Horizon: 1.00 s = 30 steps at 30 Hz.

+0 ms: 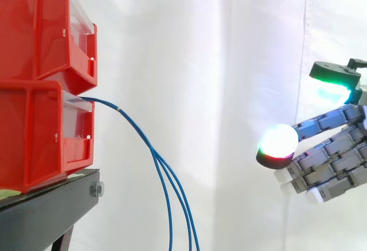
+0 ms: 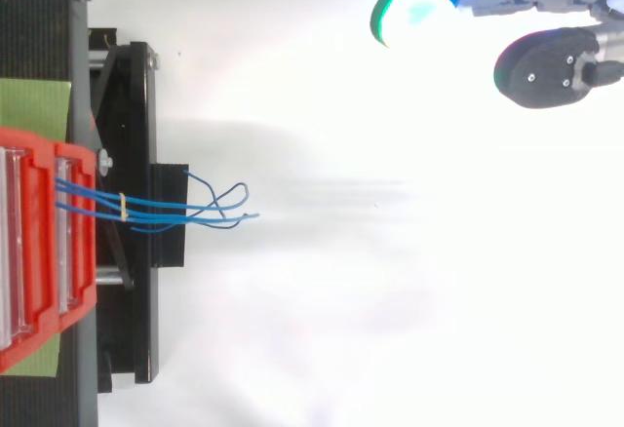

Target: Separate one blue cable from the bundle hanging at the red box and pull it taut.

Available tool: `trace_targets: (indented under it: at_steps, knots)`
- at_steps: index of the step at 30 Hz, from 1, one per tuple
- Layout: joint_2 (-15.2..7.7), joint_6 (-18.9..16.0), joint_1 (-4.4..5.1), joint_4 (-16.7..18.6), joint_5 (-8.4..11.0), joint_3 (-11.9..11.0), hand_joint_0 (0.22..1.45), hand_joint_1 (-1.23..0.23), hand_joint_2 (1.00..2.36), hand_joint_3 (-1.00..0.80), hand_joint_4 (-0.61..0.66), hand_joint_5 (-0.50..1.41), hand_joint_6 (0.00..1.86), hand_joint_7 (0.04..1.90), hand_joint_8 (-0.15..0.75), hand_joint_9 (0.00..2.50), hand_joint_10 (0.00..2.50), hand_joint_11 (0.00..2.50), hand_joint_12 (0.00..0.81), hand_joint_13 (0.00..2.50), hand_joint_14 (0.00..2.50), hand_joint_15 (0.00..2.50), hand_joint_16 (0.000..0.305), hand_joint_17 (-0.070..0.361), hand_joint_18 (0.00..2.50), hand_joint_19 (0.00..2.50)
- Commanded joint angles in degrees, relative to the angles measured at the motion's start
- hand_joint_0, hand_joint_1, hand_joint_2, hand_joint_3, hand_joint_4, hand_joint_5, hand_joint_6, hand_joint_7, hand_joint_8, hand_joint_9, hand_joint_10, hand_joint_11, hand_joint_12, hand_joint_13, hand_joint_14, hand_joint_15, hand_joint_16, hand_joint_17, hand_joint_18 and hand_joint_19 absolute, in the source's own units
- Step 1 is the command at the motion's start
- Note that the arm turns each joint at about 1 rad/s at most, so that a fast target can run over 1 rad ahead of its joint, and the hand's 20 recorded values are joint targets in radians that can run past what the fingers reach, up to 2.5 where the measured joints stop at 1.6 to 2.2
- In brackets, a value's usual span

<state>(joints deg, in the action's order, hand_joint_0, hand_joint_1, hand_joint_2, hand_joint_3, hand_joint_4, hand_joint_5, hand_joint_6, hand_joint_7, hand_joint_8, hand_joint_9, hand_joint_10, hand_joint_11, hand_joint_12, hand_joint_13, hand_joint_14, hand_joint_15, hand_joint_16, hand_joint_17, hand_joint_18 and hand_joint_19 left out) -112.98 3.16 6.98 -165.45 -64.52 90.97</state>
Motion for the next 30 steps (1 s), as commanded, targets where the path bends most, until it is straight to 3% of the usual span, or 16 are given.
trace_targets:
  at_steps: [1,14,19,30]
  knots:
    - [-0.05,0.18,0.13,0.13,-0.16,0.00,0.53,-0.64,1.00,-0.50,0.23,-0.22,0.50,0.80,0.283,0.47,0.00,0.00,0.283,0.45,0.00,0.11,0.031,0.071,0.32,0.17]
    - [-0.14,3.08,-0.04,1.89,0.28,0.00,0.53,-0.60,1.00,-0.47,0.21,-0.22,0.50,0.81,0.271,0.41,0.00,0.00,0.284,0.45,0.00,0.13,0.030,0.068,0.30,0.17]
    - [-0.22,5.01,-0.04,2.94,1.51,0.00,0.53,-0.60,1.00,-0.48,0.21,-0.22,0.50,0.81,0.273,0.40,0.00,0.00,0.286,0.46,0.00,0.14,0.031,0.069,0.31,0.18]
    - [-0.31,9.41,1.01,7.07,3.79,0.00,0.53,-0.60,1.00,-0.48,0.23,-0.22,0.50,0.81,0.282,0.42,0.00,0.00,0.289,0.49,0.00,0.15,0.031,0.069,0.33,0.18]
